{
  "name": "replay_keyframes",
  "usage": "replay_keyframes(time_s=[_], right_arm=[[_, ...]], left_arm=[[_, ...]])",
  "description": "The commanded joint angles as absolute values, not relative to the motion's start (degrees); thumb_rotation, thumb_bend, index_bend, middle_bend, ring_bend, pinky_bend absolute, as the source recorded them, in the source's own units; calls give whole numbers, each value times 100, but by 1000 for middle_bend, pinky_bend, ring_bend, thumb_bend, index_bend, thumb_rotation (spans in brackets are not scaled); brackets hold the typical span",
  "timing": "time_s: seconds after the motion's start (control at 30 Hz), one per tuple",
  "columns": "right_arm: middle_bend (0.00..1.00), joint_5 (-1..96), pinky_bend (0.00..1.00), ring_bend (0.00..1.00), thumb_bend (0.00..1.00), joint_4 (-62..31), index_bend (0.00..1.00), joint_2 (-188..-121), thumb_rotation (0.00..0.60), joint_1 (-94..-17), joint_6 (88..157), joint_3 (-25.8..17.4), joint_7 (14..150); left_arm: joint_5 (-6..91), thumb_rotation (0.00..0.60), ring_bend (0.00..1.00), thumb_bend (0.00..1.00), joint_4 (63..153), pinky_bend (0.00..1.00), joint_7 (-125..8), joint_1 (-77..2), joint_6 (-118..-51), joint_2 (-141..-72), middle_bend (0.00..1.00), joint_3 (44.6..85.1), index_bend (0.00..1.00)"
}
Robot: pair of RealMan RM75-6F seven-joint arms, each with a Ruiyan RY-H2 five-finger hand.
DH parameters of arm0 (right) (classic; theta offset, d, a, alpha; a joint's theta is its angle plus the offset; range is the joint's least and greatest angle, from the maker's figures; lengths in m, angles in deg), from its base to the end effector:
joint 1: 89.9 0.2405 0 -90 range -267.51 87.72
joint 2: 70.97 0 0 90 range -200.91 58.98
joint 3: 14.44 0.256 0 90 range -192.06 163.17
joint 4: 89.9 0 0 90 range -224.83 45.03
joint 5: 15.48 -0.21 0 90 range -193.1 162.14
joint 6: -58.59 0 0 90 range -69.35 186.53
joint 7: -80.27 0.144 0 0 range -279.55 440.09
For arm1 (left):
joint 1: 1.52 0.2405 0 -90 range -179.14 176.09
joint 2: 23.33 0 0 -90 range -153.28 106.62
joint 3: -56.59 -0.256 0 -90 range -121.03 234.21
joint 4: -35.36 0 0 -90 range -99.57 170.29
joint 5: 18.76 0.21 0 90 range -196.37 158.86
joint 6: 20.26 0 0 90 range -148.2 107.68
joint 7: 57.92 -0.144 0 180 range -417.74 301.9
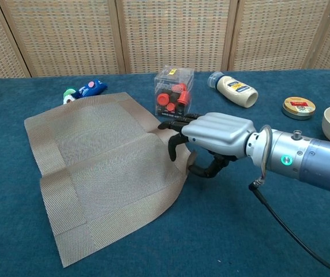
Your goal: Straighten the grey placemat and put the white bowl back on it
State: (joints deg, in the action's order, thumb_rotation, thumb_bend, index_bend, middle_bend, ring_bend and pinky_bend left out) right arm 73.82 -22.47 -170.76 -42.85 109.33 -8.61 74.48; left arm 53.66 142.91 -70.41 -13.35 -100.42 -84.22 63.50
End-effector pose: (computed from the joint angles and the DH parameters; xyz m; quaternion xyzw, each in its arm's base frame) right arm -0.1178 -0.3307 -0.0838 0.8392 -0.2513 0.3832 0.2930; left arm -0.2641 0.2216 0.1595 -0.5739 -0.4175 -0.3754 0.5961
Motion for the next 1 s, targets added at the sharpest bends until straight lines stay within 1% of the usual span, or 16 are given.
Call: replay_keyframes(time_s=[0.03, 0.2, 0.3, 0.5, 0.6, 0.7, 0.8, 0.9, 1.0], right_arm=[[0, 7441, 0, 0, 670, -2230, 484, -17040, 600, -4270, 10976, -926, 7527], [0, 7495, 0, 0, 690, -2218, 649, -16999, 600, -4283, 11065, -1010, 7616], [0, 7585, 0, 0, 694, -2161, 703, -16922, 600, -4317, 11161, -1105, 7656], [4, 8136, 0, 0, 693, -1739, 711, -16374, 600, -4525, 11670, -1578, 7744], [10, 8531, 0, 0, 691, -1397, 714, -15878, 600, -4705, 12054, -1928, 7677], [16, 9015, 0, 0, 691, -1033, 716, -15188, 600, -4939, 12534, -2342, 7398], [16, 9294, 0, 0, 690, -866, 716, -14658, 600, -5115, 12827, -2593, 7091], [17, 9426, 0, 0, 690, -818, 716, -14250, 600, -5204, 12943, -2679, 6787], [26, 9446, 0, 0, 689, -930, 714, -13921, 600, -5178, 12918, -2612, 6478]], left_arm=[[5371, 600, 0, 0, 14293, 0, -7040, -1336, -10034, -8420, 0, 6346, 0], [5392, 600, 0, 0, 14298, 0, -7027, -1338, -10024, -8414, 0, 6342, 0], [5395, 600, 0, 0, 14298, 0, -7003, -1338, -10018, -8405, 0, 6345, 0], [5423, 600, 0, 0, 14317, 0, -6927, -1345, -9971, -8374, 0, 6335, 0], [5482, 600, 0, 0, 14341, 0, -6876, -1337, -9971, -8347, 0, 6318, 0], [5579, 600, 0, 0, 14375, 0, -6817, -1315, -9990, -8315, 0, 6285, 0], [5660, 600, 0, 0, 14417, 0, -6787, -1299, -9997, -8291, 0, 6250, 0], [5723, 600, 0, 0, 14457, 0, -6773, -1291, -10005, -8276, 0, 6228, 0], [5751, 600, 0, 0, 14477, 0, -6789, -1292, -10001, -8278, 0, 6214, 0]])
